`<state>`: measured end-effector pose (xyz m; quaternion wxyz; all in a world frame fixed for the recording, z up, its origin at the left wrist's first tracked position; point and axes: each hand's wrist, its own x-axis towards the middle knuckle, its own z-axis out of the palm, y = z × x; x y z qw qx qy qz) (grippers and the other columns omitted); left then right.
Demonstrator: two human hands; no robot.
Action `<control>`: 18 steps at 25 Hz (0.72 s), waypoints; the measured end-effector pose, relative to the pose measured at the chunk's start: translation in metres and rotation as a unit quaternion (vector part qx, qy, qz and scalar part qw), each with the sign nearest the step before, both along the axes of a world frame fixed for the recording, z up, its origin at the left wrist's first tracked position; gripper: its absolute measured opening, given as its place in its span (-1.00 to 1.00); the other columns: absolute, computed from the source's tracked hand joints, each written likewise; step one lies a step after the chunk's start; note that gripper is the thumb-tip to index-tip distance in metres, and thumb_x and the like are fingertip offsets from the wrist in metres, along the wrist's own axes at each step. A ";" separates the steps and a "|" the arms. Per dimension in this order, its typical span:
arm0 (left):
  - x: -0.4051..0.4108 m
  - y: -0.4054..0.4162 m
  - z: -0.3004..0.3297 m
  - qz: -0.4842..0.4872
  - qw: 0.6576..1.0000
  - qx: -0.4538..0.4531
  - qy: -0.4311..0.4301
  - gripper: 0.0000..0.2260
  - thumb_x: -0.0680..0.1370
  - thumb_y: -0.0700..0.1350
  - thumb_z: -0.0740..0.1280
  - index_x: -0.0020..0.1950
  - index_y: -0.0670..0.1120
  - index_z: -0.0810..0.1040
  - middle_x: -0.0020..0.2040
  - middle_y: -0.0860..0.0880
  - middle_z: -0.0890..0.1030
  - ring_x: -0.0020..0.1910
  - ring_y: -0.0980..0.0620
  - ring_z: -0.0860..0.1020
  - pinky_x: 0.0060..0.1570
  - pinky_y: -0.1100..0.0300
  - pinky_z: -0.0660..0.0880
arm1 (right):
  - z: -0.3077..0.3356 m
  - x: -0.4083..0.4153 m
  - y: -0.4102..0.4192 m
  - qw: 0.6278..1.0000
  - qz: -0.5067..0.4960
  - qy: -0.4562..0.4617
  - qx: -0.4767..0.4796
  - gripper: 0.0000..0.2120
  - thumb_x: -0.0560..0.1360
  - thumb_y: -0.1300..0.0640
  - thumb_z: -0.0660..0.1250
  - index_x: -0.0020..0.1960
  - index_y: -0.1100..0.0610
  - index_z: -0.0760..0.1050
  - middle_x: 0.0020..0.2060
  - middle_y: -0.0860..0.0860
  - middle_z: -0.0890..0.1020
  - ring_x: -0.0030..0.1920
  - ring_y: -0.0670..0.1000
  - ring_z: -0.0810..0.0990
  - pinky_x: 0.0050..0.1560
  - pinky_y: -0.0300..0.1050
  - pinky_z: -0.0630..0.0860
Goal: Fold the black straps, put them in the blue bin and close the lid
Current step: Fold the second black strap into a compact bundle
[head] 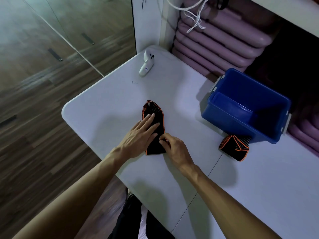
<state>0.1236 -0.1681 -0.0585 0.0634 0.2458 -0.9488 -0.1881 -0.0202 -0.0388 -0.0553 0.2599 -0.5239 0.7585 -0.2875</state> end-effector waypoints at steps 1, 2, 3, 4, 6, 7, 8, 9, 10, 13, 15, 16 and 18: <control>-0.004 -0.006 0.000 0.001 0.999 0.007 -0.038 -0.51 0.64 0.10 -0.05 0.52 -0.08 0.20 0.58 -0.09 0.05 0.55 -0.04 -0.01 0.49 -0.01 0.05 | 0.000 0.000 0.000 1.000 0.003 0.001 0.001 -0.88 0.62 0.04 0.25 0.08 0.06 0.49 -0.13 0.07 0.65 -0.11 0.09 0.60 -0.12 0.08 0.55; -0.006 -0.012 -0.002 0.004 0.997 0.014 -0.079 -0.49 0.64 0.11 -0.05 0.55 -0.07 0.13 0.59 -0.06 -0.01 0.56 -0.03 -0.05 0.50 -0.09 0.02 | 0.000 -0.001 0.000 1.000 0.006 0.000 0.003 -0.89 0.61 0.05 0.26 0.08 0.06 0.49 -0.13 0.06 0.65 -0.11 0.09 0.61 -0.11 0.08 0.56; -0.005 -0.018 -0.003 0.007 0.994 0.014 -0.112 -0.49 0.64 0.10 -0.03 0.56 -0.06 0.09 0.59 -0.04 -0.03 0.56 -0.01 -0.06 0.50 -0.15 0.01 | 0.000 -0.001 -0.001 1.000 0.007 -0.001 0.006 -0.89 0.61 0.07 0.26 0.08 0.07 0.50 -0.13 0.06 0.65 -0.10 0.08 0.61 -0.10 0.07 0.56; -0.004 -0.024 -0.003 0.008 0.991 0.009 -0.132 -0.50 0.64 0.08 0.02 0.56 -0.05 0.09 0.59 -0.03 -0.01 0.56 -0.02 -0.04 0.48 -0.18 0.03 | 0.001 -0.002 -0.001 1.000 0.008 -0.002 0.007 -0.90 0.61 0.08 0.27 0.08 0.08 0.51 -0.12 0.06 0.66 -0.10 0.07 0.61 -0.10 0.05 0.57; -0.005 -0.030 -0.002 0.011 0.991 -0.002 -0.135 -0.52 0.64 0.02 0.11 0.54 -0.06 0.16 0.58 -0.06 0.08 0.55 -0.05 0.04 0.48 -0.17 0.06 | 0.002 -0.002 -0.003 1.000 0.010 -0.002 0.007 -0.89 0.61 0.09 0.28 0.08 0.10 0.52 -0.11 0.06 0.66 -0.10 0.06 0.62 -0.08 0.05 0.58; -0.006 -0.030 -0.001 0.013 0.991 -0.001 -0.131 -0.53 0.63 0.01 0.13 0.52 -0.08 0.19 0.57 -0.08 0.11 0.55 -0.08 0.07 0.48 -0.15 0.07 | 0.002 -0.002 -0.003 1.000 0.010 -0.004 0.007 -0.89 0.60 0.09 0.28 0.08 0.10 0.52 -0.10 0.06 0.67 -0.09 0.06 0.62 -0.08 0.05 0.58; -0.007 -0.027 0.000 0.016 0.992 0.000 -0.124 -0.53 0.63 0.02 0.15 0.51 -0.10 0.22 0.56 -0.11 0.14 0.54 -0.10 0.09 0.47 -0.14 0.09 | 0.001 -0.002 -0.003 1.000 0.010 -0.007 0.008 -0.89 0.60 0.09 0.29 0.09 0.10 0.52 -0.10 0.06 0.67 -0.09 0.06 0.62 -0.07 0.05 0.58; -0.006 -0.023 0.000 0.020 0.993 -0.006 -0.112 -0.53 0.62 0.02 0.16 0.50 -0.12 0.25 0.56 -0.14 0.15 0.53 -0.12 0.11 0.46 -0.13 0.11 | 0.001 -0.001 -0.003 1.000 0.010 -0.011 0.009 -0.89 0.60 0.09 0.28 0.09 0.09 0.52 -0.10 0.06 0.67 -0.08 0.06 0.62 -0.07 0.05 0.58; -0.004 -0.018 -0.002 0.022 0.995 -0.015 -0.098 -0.53 0.62 0.02 0.16 0.49 -0.13 0.26 0.55 -0.16 0.16 0.53 -0.14 0.12 0.46 -0.14 0.12 | 0.001 -0.001 -0.002 1.000 0.009 -0.012 0.011 -0.88 0.60 0.09 0.28 0.09 0.09 0.52 -0.10 0.05 0.67 -0.08 0.06 0.62 -0.07 0.05 0.58; 0.004 -0.017 -0.008 0.022 0.995 -0.018 -0.098 -0.54 0.64 0.00 0.11 0.51 -0.13 0.23 0.56 -0.15 0.13 0.53 -0.14 0.11 0.45 -0.18 0.16 | 0.002 -0.004 -0.003 1.000 0.009 -0.018 0.015 -0.89 0.61 0.08 0.27 0.07 0.08 0.52 -0.11 0.04 0.67 -0.09 0.05 0.62 -0.08 0.03 0.57; 0.004 -0.022 -0.005 0.029 0.994 -0.019 -0.100 -0.57 0.64 -0.01 0.10 0.48 -0.11 0.28 0.55 -0.15 0.17 0.52 -0.16 0.15 0.39 -0.22 0.23 | 0.005 -0.004 -0.004 1.000 0.012 -0.016 0.017 -0.89 0.61 0.09 0.27 0.07 0.10 0.53 -0.12 0.03 0.67 -0.11 0.04 0.62 -0.09 0.02 0.56; 0.003 -0.021 0.000 0.038 0.996 -0.024 -0.080 -0.59 0.63 0.00 0.09 0.44 -0.12 0.35 0.52 -0.17 0.24 0.49 -0.18 0.23 0.35 -0.20 0.30 | 0.005 -0.004 -0.004 1.000 0.012 -0.017 0.020 -0.89 0.61 0.10 0.27 0.06 0.10 0.53 -0.12 0.03 0.67 -0.11 0.04 0.61 -0.09 0.01 0.56; 0.010 -0.005 0.012 0.058 0.998 -0.029 -0.004 -0.61 0.61 0.04 0.09 0.32 -0.11 0.48 0.40 -0.16 0.44 0.35 -0.18 0.42 0.21 -0.07 0.44 | 0.007 -0.004 -0.004 0.999 0.009 -0.028 0.026 -0.89 0.61 0.09 0.26 0.05 0.09 0.52 -0.13 0.02 0.66 -0.12 0.03 0.60 -0.10 -0.01 0.55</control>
